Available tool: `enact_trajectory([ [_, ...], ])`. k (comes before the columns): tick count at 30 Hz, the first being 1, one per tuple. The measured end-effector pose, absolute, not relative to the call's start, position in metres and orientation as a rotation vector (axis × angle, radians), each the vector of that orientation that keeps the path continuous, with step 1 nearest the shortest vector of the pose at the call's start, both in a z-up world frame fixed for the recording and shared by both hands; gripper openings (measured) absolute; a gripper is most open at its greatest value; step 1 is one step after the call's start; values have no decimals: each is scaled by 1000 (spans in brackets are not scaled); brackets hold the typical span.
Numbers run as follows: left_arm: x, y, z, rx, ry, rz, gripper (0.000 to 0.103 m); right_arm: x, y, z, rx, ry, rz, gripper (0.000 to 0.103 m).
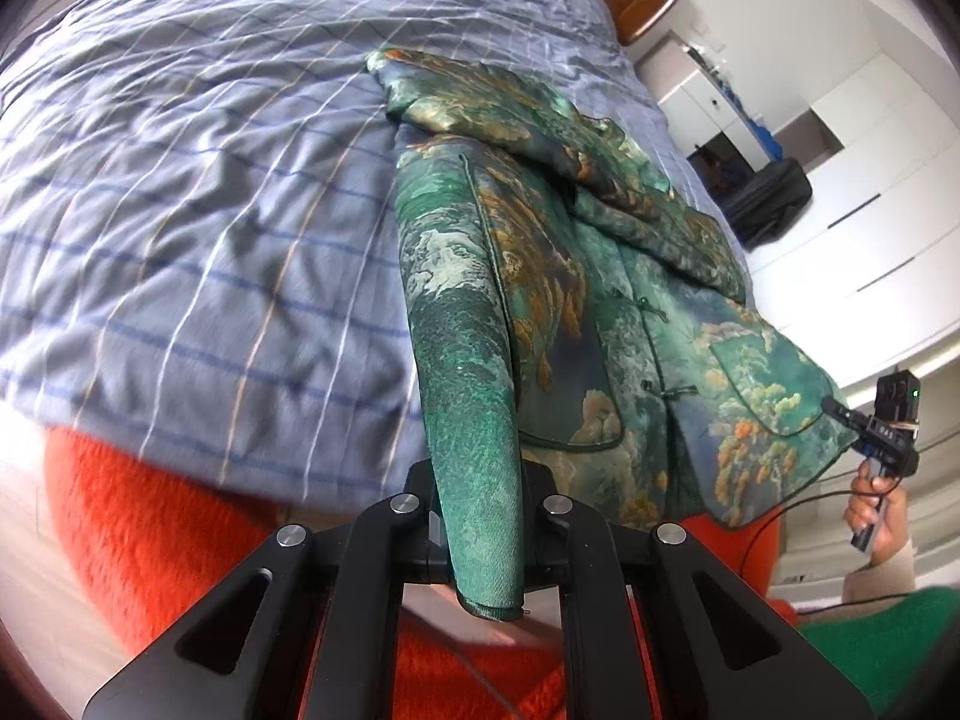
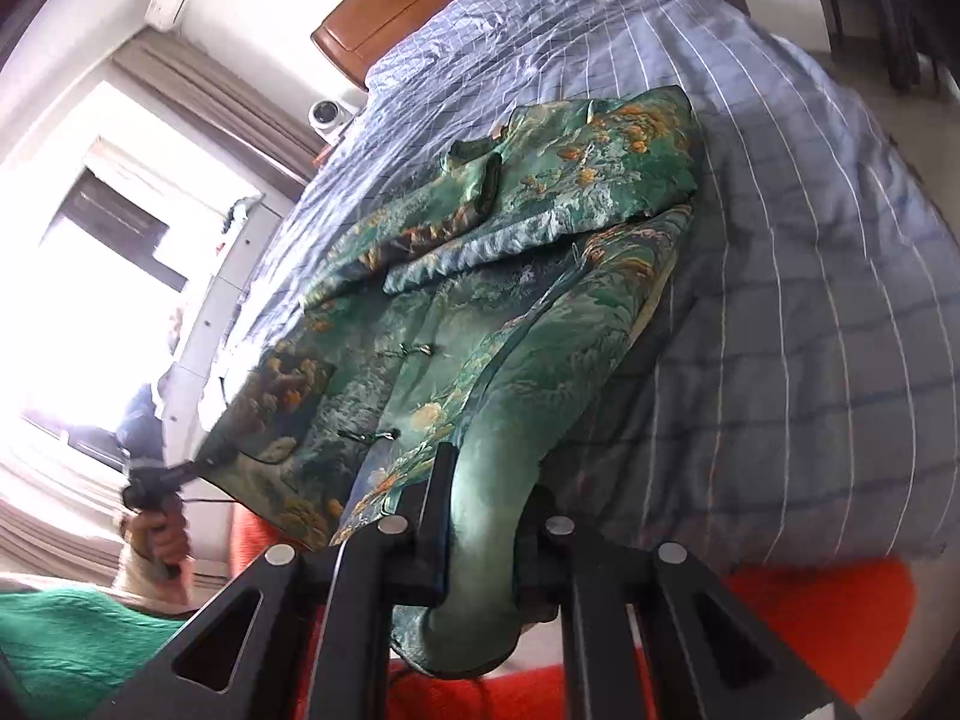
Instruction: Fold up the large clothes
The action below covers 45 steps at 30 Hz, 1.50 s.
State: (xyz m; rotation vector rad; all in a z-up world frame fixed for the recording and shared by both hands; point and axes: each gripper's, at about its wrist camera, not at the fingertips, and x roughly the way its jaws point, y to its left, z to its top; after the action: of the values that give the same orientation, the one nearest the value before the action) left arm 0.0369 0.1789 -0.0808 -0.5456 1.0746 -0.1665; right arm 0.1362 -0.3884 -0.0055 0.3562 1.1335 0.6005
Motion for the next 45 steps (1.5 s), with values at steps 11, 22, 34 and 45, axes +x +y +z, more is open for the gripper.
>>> enact_trajectory([
  [11, -26, 184, -69, -548, 1144, -146, 8, 78, -388, 6, 502, 1177, 675, 13],
  [22, 73, 240, 12, -591, 914, -175, 8, 162, -387, 52, 642, 998, 764, 12],
  [34, 281, 239, -77, -574, 954, -108, 26, 358, -383, -90, 810, 1095, 541, 13],
  [45, 268, 274, -55, -634, 852, -112, 99, 358, -423, -111, 1176, 998, 539, 100],
])
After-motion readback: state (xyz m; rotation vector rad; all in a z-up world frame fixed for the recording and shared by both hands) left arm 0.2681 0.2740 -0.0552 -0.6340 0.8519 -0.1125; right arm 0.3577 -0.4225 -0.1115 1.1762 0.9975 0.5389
